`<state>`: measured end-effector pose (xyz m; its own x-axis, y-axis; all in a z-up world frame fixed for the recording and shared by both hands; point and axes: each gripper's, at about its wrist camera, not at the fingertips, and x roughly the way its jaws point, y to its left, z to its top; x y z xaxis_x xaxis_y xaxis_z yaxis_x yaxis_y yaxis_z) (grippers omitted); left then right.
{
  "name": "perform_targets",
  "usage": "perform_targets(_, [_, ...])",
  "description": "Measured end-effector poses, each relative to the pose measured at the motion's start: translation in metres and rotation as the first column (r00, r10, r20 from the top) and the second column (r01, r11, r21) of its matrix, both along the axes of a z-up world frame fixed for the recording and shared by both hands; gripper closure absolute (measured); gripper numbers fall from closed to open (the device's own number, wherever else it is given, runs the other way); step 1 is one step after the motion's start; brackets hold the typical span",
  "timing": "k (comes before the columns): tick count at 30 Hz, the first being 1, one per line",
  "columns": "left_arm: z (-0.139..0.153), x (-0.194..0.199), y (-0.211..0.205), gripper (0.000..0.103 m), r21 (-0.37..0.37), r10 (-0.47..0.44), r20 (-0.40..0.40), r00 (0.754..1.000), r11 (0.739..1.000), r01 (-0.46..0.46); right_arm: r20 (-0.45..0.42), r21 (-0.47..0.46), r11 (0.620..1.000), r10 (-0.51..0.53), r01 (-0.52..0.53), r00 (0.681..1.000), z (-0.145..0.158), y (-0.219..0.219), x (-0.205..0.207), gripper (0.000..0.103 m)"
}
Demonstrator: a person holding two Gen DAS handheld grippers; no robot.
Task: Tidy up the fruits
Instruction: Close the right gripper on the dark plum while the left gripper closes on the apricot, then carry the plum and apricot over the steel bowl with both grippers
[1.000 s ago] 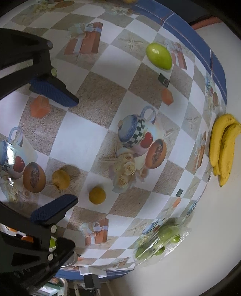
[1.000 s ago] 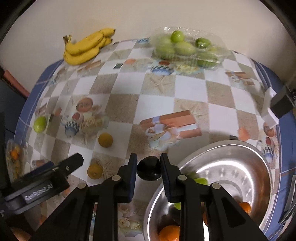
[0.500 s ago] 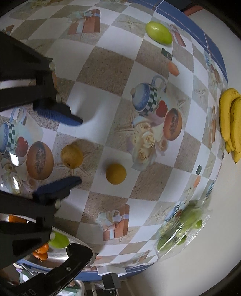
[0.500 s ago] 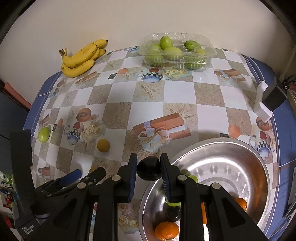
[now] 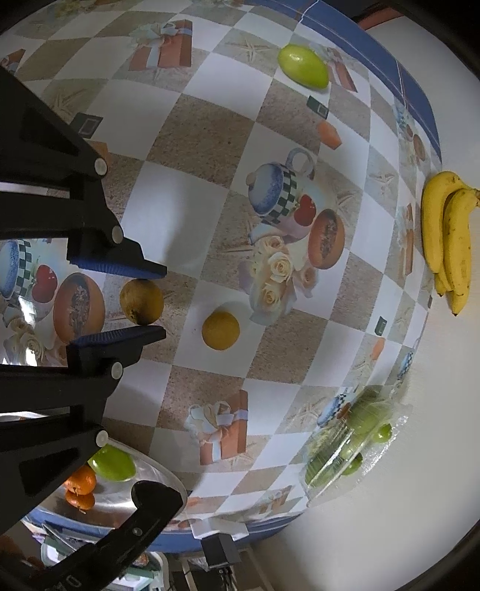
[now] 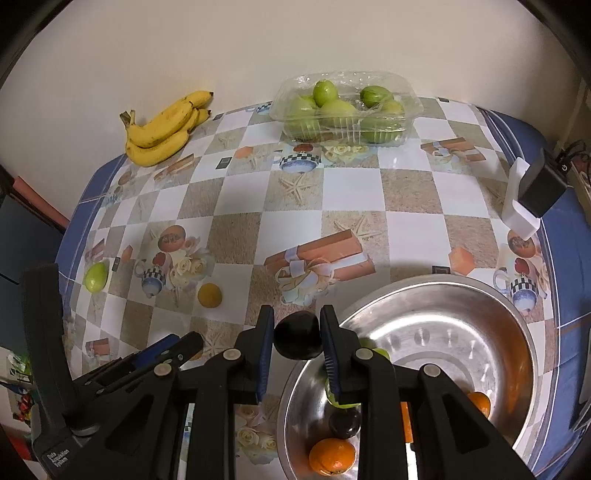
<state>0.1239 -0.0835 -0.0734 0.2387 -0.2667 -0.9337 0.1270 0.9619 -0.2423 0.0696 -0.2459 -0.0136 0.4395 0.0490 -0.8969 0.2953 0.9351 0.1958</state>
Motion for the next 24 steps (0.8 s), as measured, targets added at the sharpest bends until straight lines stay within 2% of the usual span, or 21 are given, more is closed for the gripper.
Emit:
perform_targets(12, [0.036,-0.018,-0.018,0.075,-0.04,-0.052,0.073,0.996,0.998,0.055,-0.005,0.014,0.999,-0.053,0.053,0.999,0.001,-0.015,-0.016,0.077])
perform_targets(17, [0.046,-0.033,-0.043,0.075,-0.05,-0.129,0.084,0.988,0.99,0.133,-0.03,-0.015,0.99,-0.142,0.142,0.989,0.001,-0.04,-0.032,0.077])
perform_targets(24, [0.046,-0.062,-0.088,0.075,-0.078,-0.275,0.054,0.96,0.957,0.279,-0.052,0.003,0.96,-0.281,0.282,0.958,-0.005,-0.084,-0.064,0.077])
